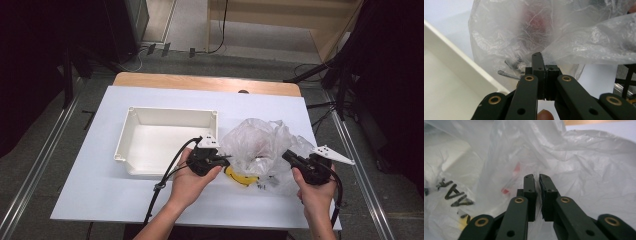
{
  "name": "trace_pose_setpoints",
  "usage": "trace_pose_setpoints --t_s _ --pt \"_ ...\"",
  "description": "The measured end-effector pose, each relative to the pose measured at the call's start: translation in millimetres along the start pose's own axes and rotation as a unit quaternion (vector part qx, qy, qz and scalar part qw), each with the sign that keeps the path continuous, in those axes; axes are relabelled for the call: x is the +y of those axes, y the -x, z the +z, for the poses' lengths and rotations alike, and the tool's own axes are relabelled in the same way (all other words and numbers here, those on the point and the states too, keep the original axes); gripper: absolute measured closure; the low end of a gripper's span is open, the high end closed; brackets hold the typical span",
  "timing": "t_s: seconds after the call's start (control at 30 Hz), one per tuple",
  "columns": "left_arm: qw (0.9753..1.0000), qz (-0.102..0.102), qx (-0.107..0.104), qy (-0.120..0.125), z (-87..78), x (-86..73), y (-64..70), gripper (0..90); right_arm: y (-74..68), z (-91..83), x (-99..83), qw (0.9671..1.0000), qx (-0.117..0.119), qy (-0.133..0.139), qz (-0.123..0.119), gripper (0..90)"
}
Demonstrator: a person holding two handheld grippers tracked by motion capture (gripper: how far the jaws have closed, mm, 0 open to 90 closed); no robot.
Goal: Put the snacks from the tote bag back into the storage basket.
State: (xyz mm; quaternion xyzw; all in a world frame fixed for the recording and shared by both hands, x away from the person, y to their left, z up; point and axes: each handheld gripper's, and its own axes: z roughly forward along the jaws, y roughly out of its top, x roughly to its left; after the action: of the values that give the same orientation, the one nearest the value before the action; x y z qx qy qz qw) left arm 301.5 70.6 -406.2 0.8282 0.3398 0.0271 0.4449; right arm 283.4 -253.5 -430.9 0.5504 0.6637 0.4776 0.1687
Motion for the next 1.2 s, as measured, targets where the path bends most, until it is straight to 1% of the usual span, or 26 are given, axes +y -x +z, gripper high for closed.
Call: trace_pose_setpoints --t_s 0.07,0.1,0.17,0.2,0.23,0.27,0.3,0.33,0.37,0.4,0.47,0.57,0.63,0.67,0.7,0.73,0.77,0.83,0.87,0.9,0.93,0.97,1.0,1.03,1.13,1.2 --pt "1.0000 0.009 0.001 0.004 0.0 -2.0 0.8 78.0 2.1 2.7 -2.6 1.0000 0.002 -0.006 0.003 88.8" --pt "0.9996 0.023 0.003 0.017 -1.2 -3.2 3.9 71.5 2.5 3.3 -3.6 1.0000 0.006 -0.006 0.004 88.9" --pt "0.9992 0.031 0.003 0.025 -2.9 -2.9 6.3 54.8 1.1 1.6 -2.8 0.9999 0.010 -0.001 0.000 88.8" --pt "0.9988 0.038 0.004 0.032 -4.7 -2.2 8.9 54.8 1.1 1.6 -2.8 0.9999 0.010 -0.001 0.000 88.8" --pt "0.9983 0.044 0.002 0.039 -6.7 -1.1 10.8 43.8 -0.6 -0.2 -1.5 0.9998 0.018 0.005 -0.011 88.8" --pt "0.9979 0.047 -0.004 0.045 -9.1 0.4 12.3 43.8 -0.6 -0.2 -1.5 0.9998 0.018 0.005 -0.011 88.8" --pt "0.9970 0.046 -0.018 0.059 -14.1 4.9 14.5 34.9 -2.6 -1.3 -0.5 0.9996 0.023 0.009 -0.015 88.8" --pt "0.9970 0.046 -0.018 0.059 -14.1 4.9 14.5 30.8 -2.6 -1.3 -0.5 0.9996 0.023 0.009 -0.015 88.8" --pt "0.9957 0.043 -0.026 0.077 -20.4 10.4 16.3 27.3 -4.4 -2.3 0.1 0.9994 0.026 0.011 -0.018 88.8" --pt "0.9957 0.043 -0.026 0.077 -20.4 10.4 16.3 24.6 -4.4 -2.3 0.1 0.9994 0.026 0.011 -0.018 88.8" --pt "0.9940 0.043 -0.026 0.097 -26.4 16.6 17.6 21.6 -6.2 -3.0 0.7 0.9993 0.030 0.011 -0.021 88.8" --pt "0.9904 0.029 -0.043 0.128 -33.8 26.4 18.2 13.7 -8.8 -4.6 1.7 0.9987 0.034 0.012 -0.036 88.8" --pt "0.9887 0.021 -0.051 0.139 -34.3 32.6 19.8 13.6 -9.4 -4.6 1.8 0.9986 0.034 0.011 -0.039 88.8" --pt "0.9888 0.020 -0.049 0.140 -32.7 35.7 21.3 13.5 -10.1 -4.5 1.8 0.9986 0.035 0.009 -0.038 88.8" --pt "0.9908 0.025 -0.041 0.127 -25.0 40.9 24.8 13.4 -10.9 -3.8 1.5 0.9984 0.037 0.007 -0.043 88.7" --pt "0.9908 0.025 -0.041 0.127 -25.0 40.9 24.8 13.0 -10.9 -3.8 1.5 0.9984 0.037 0.007 -0.043 88.7" --pt "0.9923 0.026 -0.034 0.116 -19.7 42.6 25.6 13.0 -11.5 -3.4 1.2 0.9983 0.037 0.005 -0.045 88.7" --pt "0.9958 0.015 0.008 0.090 -7.7 43.9 23.9 20.5 -11.9 -2.8 0.6 0.9981 0.034 0.004 -0.051 88.2" --pt "0.9963 0.002 0.031 0.080 -1.6 43.3 21.3 20.5 -11.9 -2.8 0.6 0.9981 0.034 0.004 -0.051 88.2" --pt "0.9965 -0.010 0.045 0.070 3.7 42.2 17.8 41.1 -9.7 -3.3 0.4 0.9983 0.029 0.003 -0.050 88.0" --pt "0.9968 -0.020 0.048 0.061 8.5 40.6 14.5 41.1 -9.7 -3.3 0.4 0.9983 0.029 0.003 -0.050 88.0" --pt "0.9972 -0.025 0.049 0.050 13.1 38.8 11.9 58.5 -4.2 -3.5 -0.1 0.9986 0.020 0.005 -0.048 88.0" --pt "0.9975 -0.029 0.051 0.040 17.2 36.8 10.6 58.5 -4.2 -3.5 -0.1 0.9986 0.020 0.005 -0.048 88.0" --pt "0.9979 -0.031 0.051 0.025 24.3 32.5 9.6 70.5 2.8 -3.0 -1.6 0.9990 0.010 0.003 -0.043 88.0" --pt "0.9979 -0.032 0.053 0.017 29.5 28.3 9.9 75.8 11.0 -1.6 -4.2 0.9995 0.001 -0.003 -0.031 87.9" --pt "0.9969 -0.035 0.068 0.018 33.4 23.7 10.1 76.9 19.9 0.0 -7.8 0.9997 -0.010 -0.010 -0.018 87.5"
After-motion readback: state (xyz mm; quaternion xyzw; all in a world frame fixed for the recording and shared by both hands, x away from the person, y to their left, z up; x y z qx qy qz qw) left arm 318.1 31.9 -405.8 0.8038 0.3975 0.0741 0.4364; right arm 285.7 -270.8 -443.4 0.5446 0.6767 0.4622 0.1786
